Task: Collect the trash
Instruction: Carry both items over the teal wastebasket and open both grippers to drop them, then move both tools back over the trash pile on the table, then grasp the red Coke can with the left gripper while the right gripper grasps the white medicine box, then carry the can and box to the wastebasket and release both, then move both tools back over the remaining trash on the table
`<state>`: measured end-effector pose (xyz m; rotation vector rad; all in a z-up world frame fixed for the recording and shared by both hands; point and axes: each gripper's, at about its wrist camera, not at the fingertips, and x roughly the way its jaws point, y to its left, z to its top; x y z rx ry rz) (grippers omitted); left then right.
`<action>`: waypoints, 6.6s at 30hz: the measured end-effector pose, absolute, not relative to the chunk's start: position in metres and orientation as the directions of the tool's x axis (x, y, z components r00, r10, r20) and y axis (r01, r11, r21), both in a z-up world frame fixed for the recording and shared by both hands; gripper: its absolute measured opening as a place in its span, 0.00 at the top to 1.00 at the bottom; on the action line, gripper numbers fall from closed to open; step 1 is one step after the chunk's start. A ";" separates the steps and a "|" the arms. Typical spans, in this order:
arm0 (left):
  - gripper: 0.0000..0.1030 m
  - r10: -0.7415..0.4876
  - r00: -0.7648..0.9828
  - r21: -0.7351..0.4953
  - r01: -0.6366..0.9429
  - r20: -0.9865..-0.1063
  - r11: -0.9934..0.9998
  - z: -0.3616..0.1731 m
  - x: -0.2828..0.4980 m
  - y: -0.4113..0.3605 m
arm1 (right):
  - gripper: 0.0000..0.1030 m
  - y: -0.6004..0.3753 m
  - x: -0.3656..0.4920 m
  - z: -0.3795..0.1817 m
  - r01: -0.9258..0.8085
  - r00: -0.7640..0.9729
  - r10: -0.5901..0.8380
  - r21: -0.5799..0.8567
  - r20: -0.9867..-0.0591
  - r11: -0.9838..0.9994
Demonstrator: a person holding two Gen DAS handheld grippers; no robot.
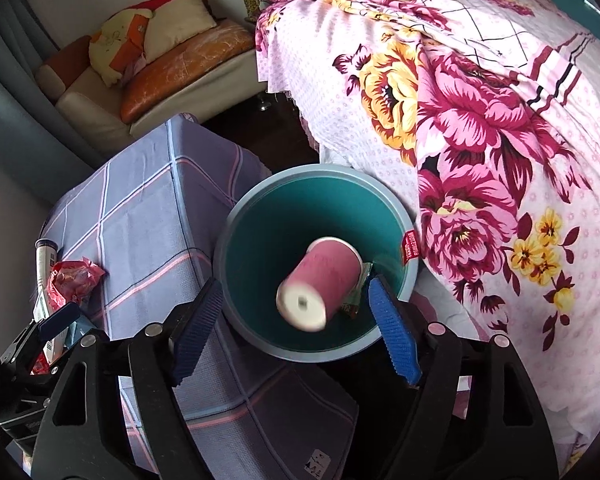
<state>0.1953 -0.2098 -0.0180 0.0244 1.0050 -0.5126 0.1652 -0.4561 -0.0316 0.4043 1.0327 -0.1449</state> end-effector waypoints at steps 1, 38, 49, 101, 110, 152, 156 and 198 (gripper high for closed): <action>0.08 -0.398 0.430 -0.212 0.418 -0.810 0.883 -0.017 0.193 -0.206 | 0.28 -0.453 0.164 -0.030 0.303 0.509 0.075 0.259 -0.858 0.917; 0.16 -0.195 0.523 -0.169 0.097 -0.830 0.981 -0.005 0.127 0.051 | 0.21 -0.237 0.153 -0.006 -0.088 0.374 0.206 0.187 -0.904 0.978; 0.32 -0.211 0.483 -0.172 0.125 -0.850 0.977 -0.021 0.142 0.047 | 0.21 -0.212 0.168 -0.006 -0.137 0.353 0.198 0.158 -0.914 0.978; 0.57 -0.272 0.576 -0.287 0.068 -0.771 0.956 0.014 0.172 0.126 | 0.41 -0.072 0.249 -0.025 -0.511 0.163 0.333 0.210 -0.929 0.834; 0.57 -0.290 0.579 -0.270 0.124 -0.762 0.955 0.034 0.166 0.093 | 0.41 -0.124 0.221 0.022 -0.446 0.247 0.439 0.301 -0.864 0.843; 0.56 -0.449 0.248 -0.238 0.583 -0.858 0.777 -0.036 0.221 -0.297 | 0.40 -0.504 0.170 -0.021 0.269 0.541 0.138 0.326 -0.830 0.906; 0.38 -0.436 0.253 -0.237 0.559 -0.864 0.794 -0.038 0.226 -0.295 | 0.40 -0.504 0.173 -0.021 0.270 0.537 0.136 0.322 -0.833 0.908; 0.13 -0.423 0.378 -0.261 0.409 -0.823 0.874 0.002 0.213 -0.154 | 0.28 -0.403 0.203 -0.010 0.159 0.463 0.188 0.290 -0.866 0.944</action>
